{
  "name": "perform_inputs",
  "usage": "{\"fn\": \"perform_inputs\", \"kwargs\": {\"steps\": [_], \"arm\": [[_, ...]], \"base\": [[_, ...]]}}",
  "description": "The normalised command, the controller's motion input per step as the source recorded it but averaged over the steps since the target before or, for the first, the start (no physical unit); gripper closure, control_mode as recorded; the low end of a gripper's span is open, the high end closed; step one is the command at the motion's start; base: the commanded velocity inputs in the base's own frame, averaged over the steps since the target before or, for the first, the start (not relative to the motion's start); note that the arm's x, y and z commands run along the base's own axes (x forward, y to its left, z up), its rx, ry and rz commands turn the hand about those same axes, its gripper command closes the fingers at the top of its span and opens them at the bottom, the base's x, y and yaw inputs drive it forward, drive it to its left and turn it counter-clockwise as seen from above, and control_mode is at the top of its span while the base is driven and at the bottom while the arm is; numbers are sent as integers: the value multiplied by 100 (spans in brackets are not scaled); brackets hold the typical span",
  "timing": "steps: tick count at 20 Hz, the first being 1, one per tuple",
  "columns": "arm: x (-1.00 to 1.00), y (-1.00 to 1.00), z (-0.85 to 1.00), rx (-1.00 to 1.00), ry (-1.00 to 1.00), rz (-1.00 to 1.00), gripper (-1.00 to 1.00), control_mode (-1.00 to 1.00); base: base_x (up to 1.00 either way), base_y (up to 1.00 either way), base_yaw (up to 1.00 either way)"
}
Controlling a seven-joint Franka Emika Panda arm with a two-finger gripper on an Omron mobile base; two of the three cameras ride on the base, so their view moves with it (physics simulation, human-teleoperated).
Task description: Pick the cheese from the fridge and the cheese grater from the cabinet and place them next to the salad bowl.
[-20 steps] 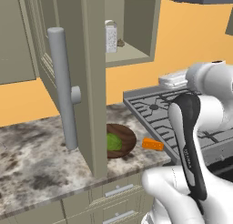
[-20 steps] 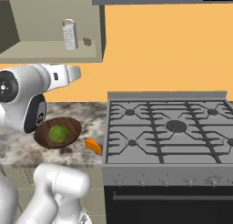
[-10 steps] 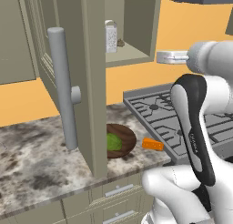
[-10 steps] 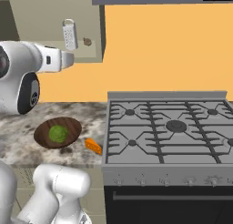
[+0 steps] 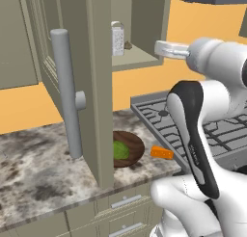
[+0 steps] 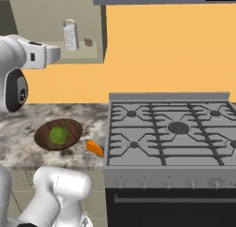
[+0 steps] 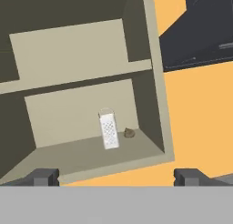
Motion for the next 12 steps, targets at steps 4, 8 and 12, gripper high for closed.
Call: {"fn": "perform_inputs", "kwargs": {"steps": [4, 8, 12], "arm": [[6, 31, 4, -15, -16, 0, -100, -100], [8, 10, -6, -7, -8, -5, -100, -100], [8, 0, 0, 0, 0, 2, -100, -100]], "base": [[0, 0, 0], [0, 0, 0], [0, 0, 0]]}}
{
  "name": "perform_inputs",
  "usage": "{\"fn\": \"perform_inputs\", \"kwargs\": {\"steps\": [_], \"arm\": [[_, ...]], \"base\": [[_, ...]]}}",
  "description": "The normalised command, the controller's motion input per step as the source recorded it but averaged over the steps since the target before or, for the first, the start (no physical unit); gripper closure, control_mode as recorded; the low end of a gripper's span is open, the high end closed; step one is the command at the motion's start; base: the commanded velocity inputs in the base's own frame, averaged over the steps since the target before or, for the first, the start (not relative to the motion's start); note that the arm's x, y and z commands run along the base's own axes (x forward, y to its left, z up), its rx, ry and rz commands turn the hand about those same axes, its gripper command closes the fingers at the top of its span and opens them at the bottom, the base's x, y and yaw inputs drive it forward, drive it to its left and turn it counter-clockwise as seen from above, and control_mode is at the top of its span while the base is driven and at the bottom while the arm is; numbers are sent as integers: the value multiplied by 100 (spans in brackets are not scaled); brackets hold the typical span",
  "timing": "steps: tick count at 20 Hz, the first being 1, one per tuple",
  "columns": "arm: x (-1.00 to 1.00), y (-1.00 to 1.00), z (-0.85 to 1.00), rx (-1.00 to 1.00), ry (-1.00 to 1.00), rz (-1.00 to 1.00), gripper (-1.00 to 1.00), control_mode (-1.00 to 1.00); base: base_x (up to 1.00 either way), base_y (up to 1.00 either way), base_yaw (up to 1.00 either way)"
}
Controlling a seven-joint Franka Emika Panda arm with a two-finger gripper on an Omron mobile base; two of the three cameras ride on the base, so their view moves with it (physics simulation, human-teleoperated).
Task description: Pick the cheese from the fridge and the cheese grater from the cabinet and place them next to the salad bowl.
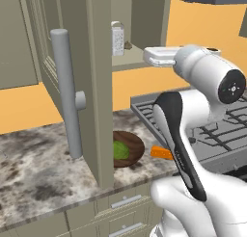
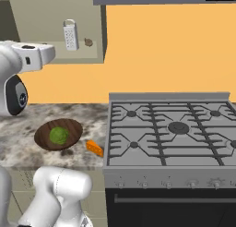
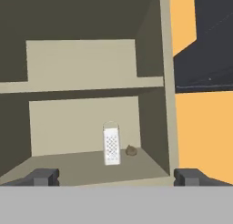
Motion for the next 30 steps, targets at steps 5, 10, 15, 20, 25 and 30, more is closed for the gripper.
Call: {"fn": "perform_inputs", "kwargs": {"steps": [5, 10, 15, 20, 25, 30], "arm": [[52, 13, 0, 0, 3, 0, -100, -100], [40, 7, 2, 0, 14, 1, -100, -100], [45, 2, 0, 0, 8, 0, -100, -100], [32, 2, 0, 0, 8, 3, -100, -100], [28, 14, 0, 0, 5, 2, -100, -100], [33, 9, -7, 0, 8, 1, -100, -100]], "base": [[0, 0, 0], [0, 0, 0], [0, 0, 0], [0, 0, 0], [0, 0, 0], [0, 0, 0]]}}
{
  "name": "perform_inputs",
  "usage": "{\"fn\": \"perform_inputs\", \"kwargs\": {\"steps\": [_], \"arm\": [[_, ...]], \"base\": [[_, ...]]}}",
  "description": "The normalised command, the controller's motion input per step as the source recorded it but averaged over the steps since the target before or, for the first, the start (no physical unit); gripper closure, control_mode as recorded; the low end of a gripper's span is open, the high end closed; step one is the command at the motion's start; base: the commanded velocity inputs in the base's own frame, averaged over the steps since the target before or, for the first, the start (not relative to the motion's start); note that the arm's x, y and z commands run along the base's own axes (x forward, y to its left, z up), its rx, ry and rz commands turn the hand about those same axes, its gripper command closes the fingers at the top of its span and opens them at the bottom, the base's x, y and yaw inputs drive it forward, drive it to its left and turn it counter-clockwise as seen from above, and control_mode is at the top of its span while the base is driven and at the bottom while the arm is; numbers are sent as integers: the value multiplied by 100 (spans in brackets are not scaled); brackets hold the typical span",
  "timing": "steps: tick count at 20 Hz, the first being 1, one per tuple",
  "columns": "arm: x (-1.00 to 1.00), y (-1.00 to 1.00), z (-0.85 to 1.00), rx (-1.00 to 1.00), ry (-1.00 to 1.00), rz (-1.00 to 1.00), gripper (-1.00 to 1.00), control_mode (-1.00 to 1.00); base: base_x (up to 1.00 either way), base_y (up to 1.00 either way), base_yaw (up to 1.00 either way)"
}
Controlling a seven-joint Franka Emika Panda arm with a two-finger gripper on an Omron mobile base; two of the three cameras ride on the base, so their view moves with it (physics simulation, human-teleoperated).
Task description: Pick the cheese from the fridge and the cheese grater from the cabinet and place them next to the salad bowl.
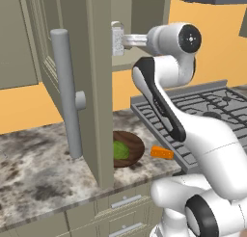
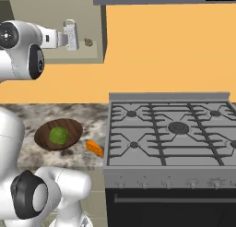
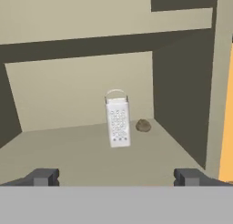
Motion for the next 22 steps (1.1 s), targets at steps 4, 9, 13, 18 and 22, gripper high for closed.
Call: {"fn": "perform_inputs", "kwargs": {"steps": [4, 9, 13, 18, 22], "arm": [[23, 0, -10, 0, 4, 3, -100, -100], [11, 0, -15, 0, -2, 5, -100, -100], [0, 3, -1, -3, -20, 7, -100, -100], [2, 0, -7, 0, -5, 2, -100, -100], [14, 0, -2, 0, 0, 0, -100, -100]], "base": [[0, 0, 0], [0, 0, 0], [0, 0, 0], [0, 0, 0], [0, 0, 0]]}}
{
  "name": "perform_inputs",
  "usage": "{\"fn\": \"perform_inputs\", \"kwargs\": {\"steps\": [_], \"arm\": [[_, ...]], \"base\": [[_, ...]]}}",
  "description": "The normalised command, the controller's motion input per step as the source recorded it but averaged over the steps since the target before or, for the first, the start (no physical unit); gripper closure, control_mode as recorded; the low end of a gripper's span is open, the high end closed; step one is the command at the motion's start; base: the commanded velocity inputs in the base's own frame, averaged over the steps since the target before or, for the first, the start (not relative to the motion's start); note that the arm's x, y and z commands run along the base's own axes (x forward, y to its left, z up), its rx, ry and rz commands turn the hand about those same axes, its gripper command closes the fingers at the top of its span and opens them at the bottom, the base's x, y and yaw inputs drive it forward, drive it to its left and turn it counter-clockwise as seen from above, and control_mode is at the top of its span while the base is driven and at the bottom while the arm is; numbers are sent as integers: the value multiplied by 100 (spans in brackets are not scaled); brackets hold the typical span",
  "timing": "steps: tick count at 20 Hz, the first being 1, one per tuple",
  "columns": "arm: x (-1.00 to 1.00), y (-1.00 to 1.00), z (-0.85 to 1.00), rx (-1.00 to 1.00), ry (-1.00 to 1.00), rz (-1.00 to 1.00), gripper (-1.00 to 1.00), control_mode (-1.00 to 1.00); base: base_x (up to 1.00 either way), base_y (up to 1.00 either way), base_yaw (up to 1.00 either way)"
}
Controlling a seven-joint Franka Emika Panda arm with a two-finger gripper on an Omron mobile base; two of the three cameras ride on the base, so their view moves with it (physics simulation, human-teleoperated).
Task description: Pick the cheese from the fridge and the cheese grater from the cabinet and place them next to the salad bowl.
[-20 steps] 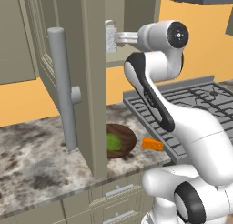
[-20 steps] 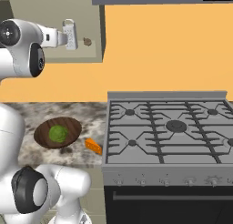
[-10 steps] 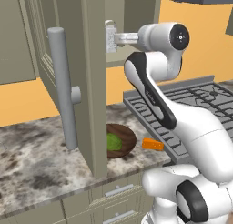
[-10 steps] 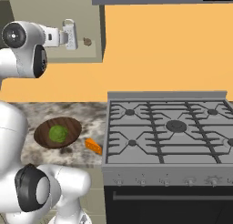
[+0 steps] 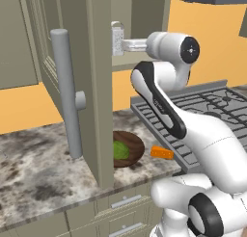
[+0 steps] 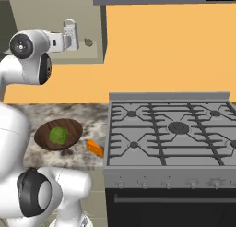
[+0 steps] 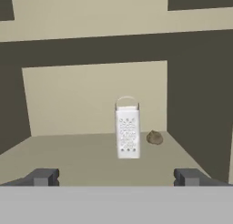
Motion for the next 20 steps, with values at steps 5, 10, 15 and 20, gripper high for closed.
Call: {"fn": "perform_inputs", "kwargs": {"steps": [5, 10, 15, 20], "arm": [[34, 0, 0, 0, 0, 0, -100, -100], [38, 0, 0, 0, 0, 0, -100, -100], [25, 0, 0, 0, 0, 0, -100, -100], [30, 0, 0, 0, 0, 0, -100, -100]], "base": [[0, 0, 0], [0, 0, 0], [0, 0, 0], [0, 0, 0]]}}
